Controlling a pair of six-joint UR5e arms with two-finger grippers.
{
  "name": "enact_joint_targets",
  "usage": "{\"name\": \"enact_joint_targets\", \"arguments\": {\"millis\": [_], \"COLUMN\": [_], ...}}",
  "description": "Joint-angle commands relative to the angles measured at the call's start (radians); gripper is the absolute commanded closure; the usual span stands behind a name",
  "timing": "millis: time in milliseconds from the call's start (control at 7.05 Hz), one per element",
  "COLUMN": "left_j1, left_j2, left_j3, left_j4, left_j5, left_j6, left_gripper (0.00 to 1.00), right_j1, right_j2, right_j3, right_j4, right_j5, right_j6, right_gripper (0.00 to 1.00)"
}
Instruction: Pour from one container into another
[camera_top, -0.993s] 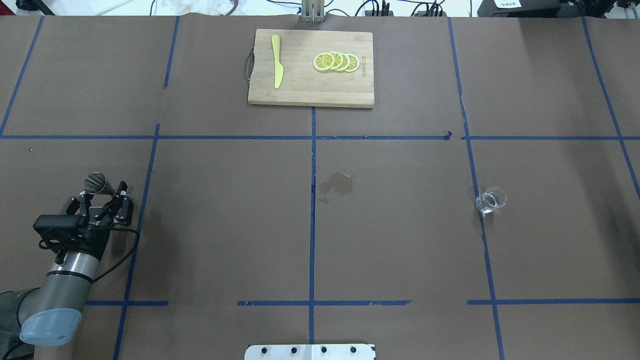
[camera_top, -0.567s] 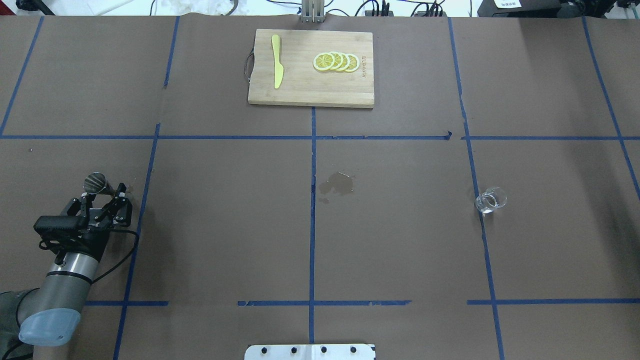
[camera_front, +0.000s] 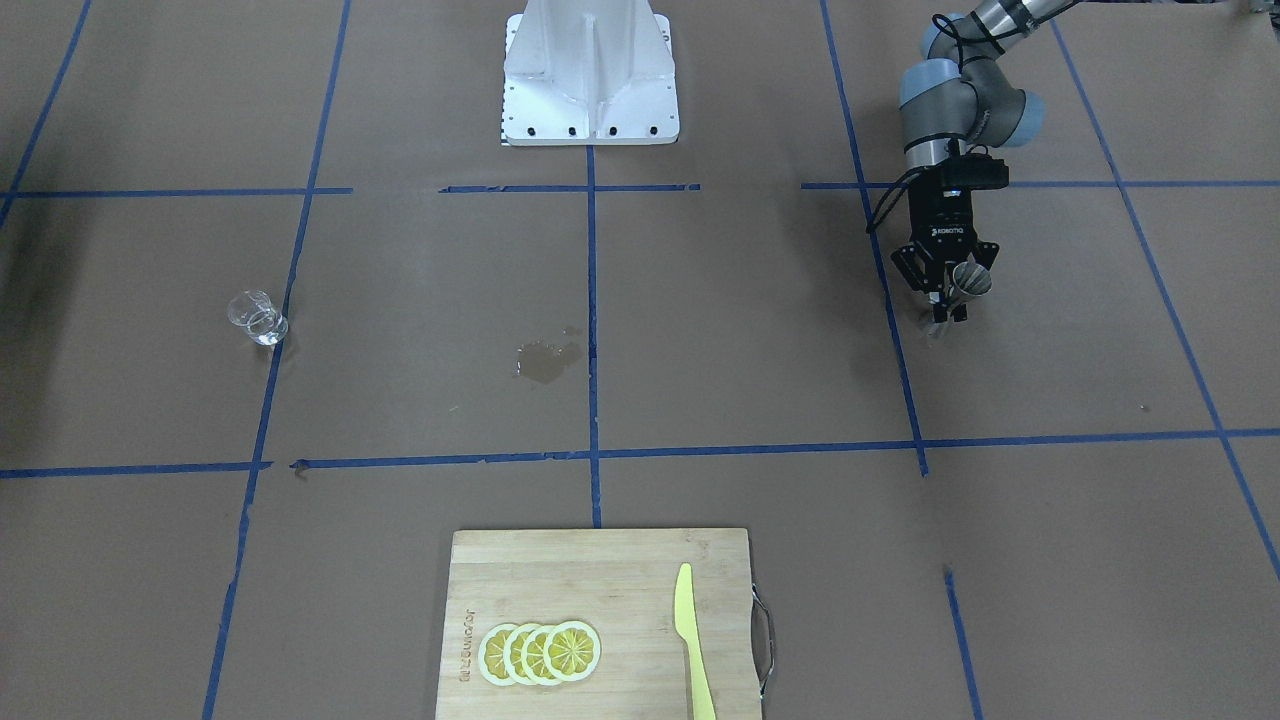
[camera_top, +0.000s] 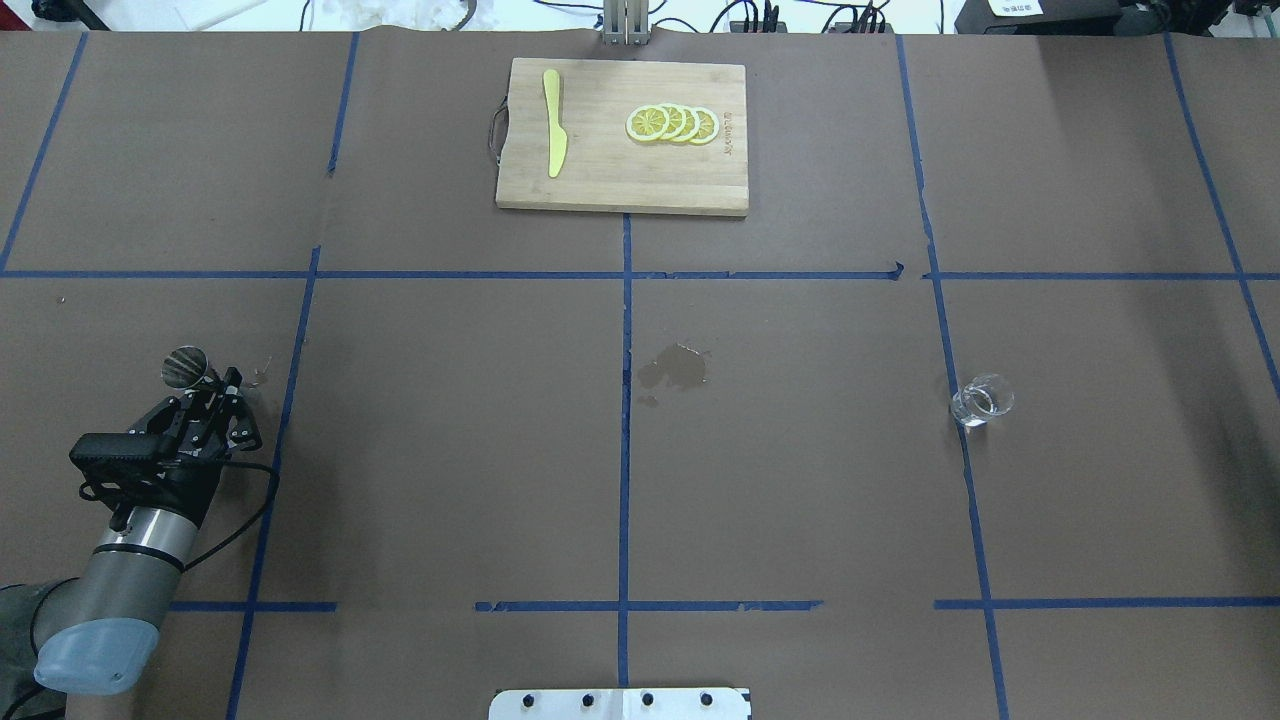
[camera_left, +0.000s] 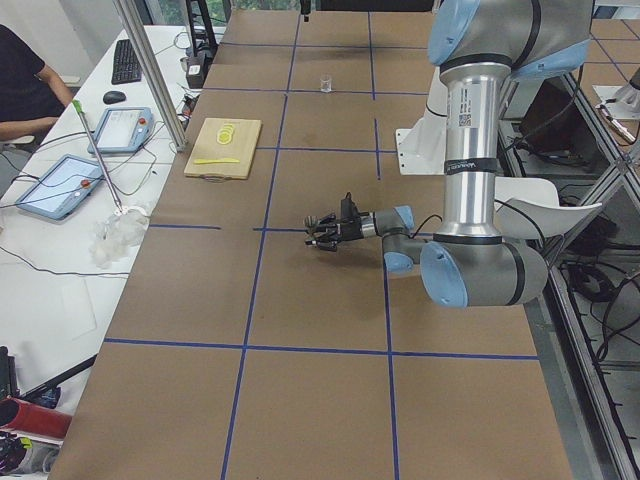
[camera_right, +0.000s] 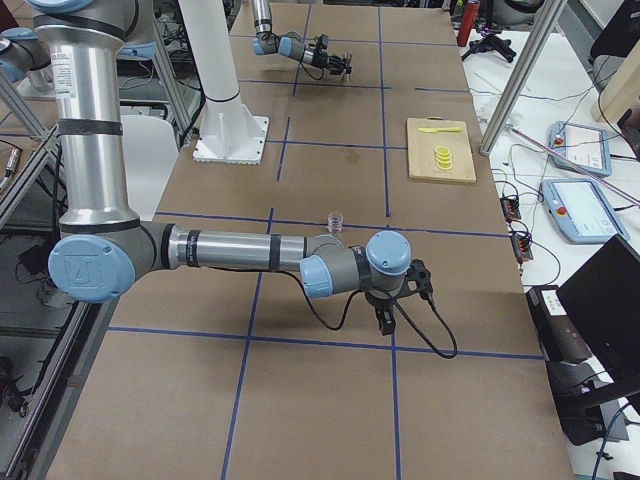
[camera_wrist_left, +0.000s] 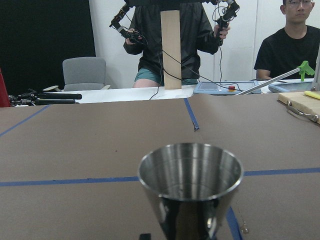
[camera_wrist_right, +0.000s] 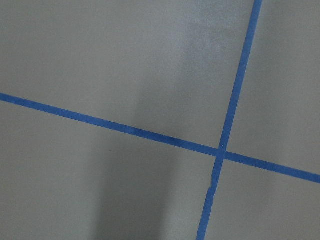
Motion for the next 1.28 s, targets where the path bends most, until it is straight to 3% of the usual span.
{"name": "enact_joint_targets", "arguments": {"millis": [0,284,709,1135], "left_j1": [-0.005,-0.016,-0.016,-0.024], "left_j2": [-0.003,-0.006,-0.017,-0.053], "left_j3": [-0.012,-0.011,-0.018,-0.055], "left_j4": [-0.134,-0.300,-0.305,-0.352], "left_j5": [-0.018,-0.018,-0.044,-0.044], "left_j6": [0.184,0.280,0.285,0.587], "left_gripper": [1.00,1.00,1.00,1.00], "right_j1": [0.000,0.000,-0.037,-0.113], "right_j2": [0.000,0.000,0.029,0.029], "right_j3": [0.002,0.009,0.044,0.139], "right_j4": [0.000,0.000,0.003,0.015], "right_j5": [0.002,0.002,0.002,-0.005], "right_j6": [0.000,0.002,0.072,0.169], "right_gripper": [0.00,0.00,0.00,0.01]}}
